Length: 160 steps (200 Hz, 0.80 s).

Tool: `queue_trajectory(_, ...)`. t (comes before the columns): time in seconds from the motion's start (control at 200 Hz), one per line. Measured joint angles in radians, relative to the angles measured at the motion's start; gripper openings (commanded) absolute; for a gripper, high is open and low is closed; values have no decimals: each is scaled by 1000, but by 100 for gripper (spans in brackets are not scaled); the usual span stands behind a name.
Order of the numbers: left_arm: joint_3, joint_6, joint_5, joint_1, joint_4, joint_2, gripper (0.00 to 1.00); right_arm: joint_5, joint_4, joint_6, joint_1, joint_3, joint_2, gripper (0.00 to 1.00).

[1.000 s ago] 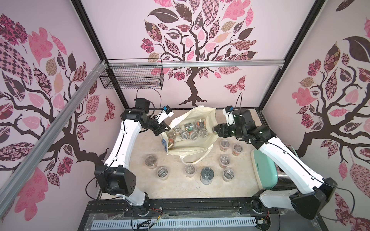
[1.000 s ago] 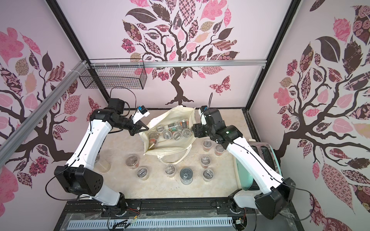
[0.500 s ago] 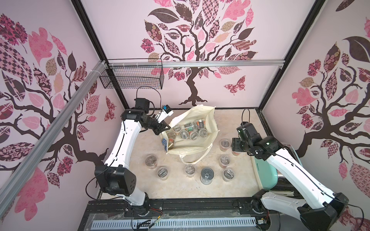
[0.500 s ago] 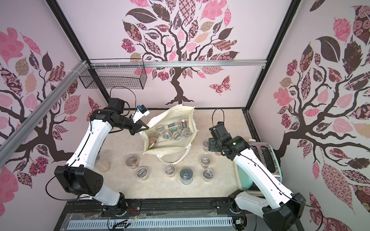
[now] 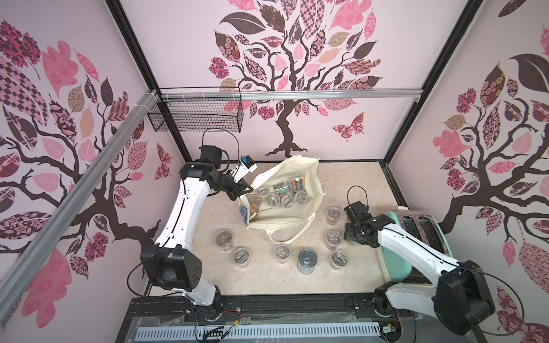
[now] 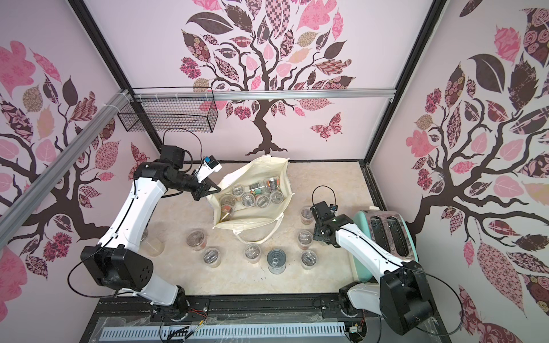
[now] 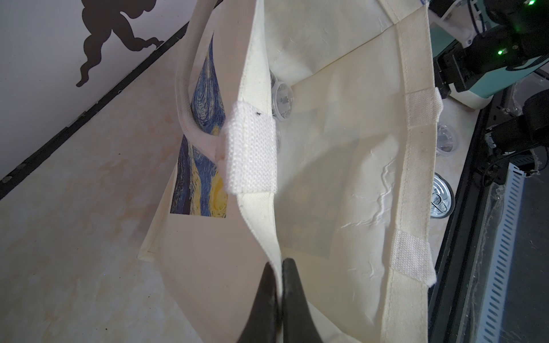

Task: Take out the seed jars from the canvas bag
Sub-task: Place the seed jar at the center of the board.

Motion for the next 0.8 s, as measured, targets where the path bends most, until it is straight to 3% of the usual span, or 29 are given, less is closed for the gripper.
queue_trajectory(0.11,3,1,21,0,-17,0,0,3,42,10,0,-16,21,78)
queue_trajectory(0.24,5,3,32,0,-34,0,0,1,90,18,0,-42,37,89)
queue_trajectory(0.385,5,5,32,0,-40,0,0,1,98,8,0,-47,53,92)
queue_trajectory(0.585,5,15,34,0,-51,0,0,0,63,-29,0,18,19,99)
queue_trajectory(0.685,5,22,33,0,-56,0,0,-27,69,-103,0,89,-60,97)
queue_trajectory(0.8,0,35,34,0,-60,0,0,-119,144,-203,0,130,-185,89)
